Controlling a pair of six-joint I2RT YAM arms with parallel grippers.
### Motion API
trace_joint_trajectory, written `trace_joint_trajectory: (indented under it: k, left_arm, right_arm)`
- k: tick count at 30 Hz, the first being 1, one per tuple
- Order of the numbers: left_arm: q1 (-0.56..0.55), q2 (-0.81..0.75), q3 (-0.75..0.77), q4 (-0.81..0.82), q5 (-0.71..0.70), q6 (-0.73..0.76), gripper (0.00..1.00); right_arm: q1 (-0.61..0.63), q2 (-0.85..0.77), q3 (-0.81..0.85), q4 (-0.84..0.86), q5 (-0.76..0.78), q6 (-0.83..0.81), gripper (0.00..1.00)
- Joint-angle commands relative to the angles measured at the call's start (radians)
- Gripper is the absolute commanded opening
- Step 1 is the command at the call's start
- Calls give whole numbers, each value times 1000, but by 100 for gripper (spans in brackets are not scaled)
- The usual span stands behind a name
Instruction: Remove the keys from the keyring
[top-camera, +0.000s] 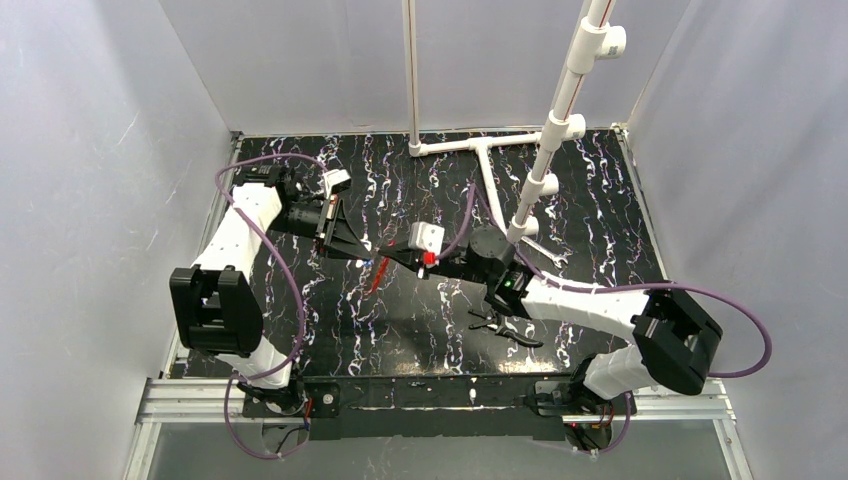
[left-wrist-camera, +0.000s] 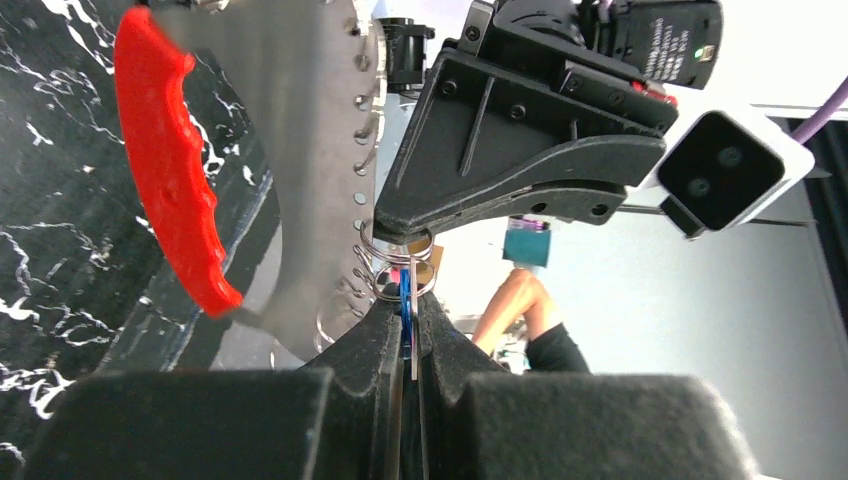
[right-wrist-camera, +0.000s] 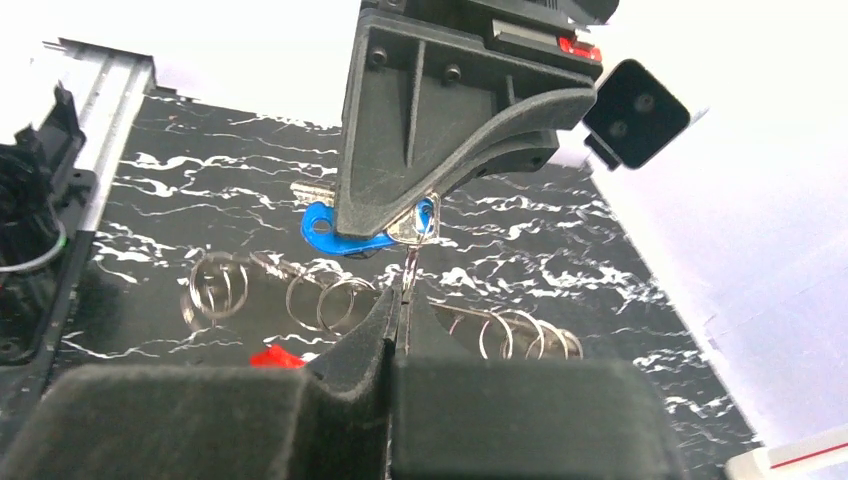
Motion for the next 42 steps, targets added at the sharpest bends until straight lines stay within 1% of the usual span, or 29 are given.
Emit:
trace_joint_trajectory:
  k: [1,5,10,20,24,28,34,35,36,37,38,40,42]
  left_arm:
    - [24,-12,-25,-9,86,-16,0]
    - [23,-5,-48,-11,93,-21,0]
    - [24,-1,-58,-17,83,-23,0]
    - [23,-7,-60,-26,82,-7,0]
    - [23,-8,-67,-31,65,3,0]
    - [23,12,-66,-97,57,88,0]
    - [22,26,-13,-126,25,150,0]
    - [23,29,-4,-136,19,163,3]
    - [24,30,6,-146,13,180,12]
    - [24,29,15,-150,0,186,25]
    - [24,23,26,-145,-16,187,35]
    - [36,1,47,-123,-57,188,49]
    - [54,-33,73,-86,-108,190,60]
  right_arm:
    - [23,-39,-89,203,50,-128,1]
    - [25,-25,-134,352,24,-149,1]
    - [25,-24,-151,417,14,-128,1]
    - [25,-31,-174,432,13,-103,1]
    - [25,-7,-189,474,32,-124,1]
    - [25,-1,-184,504,25,-126,1]
    - [25,-5,-187,528,2,-92,1]
    - [25,-8,-189,528,2,-88,1]
    - [25,-10,-191,528,0,-86,1]
    - [25,-16,-195,528,-3,-84,1]
    - [25,-21,-199,527,-4,-82,1]
    - [25,-29,-204,522,-12,-78,1]
    - [25,-34,-208,515,-20,-72,1]
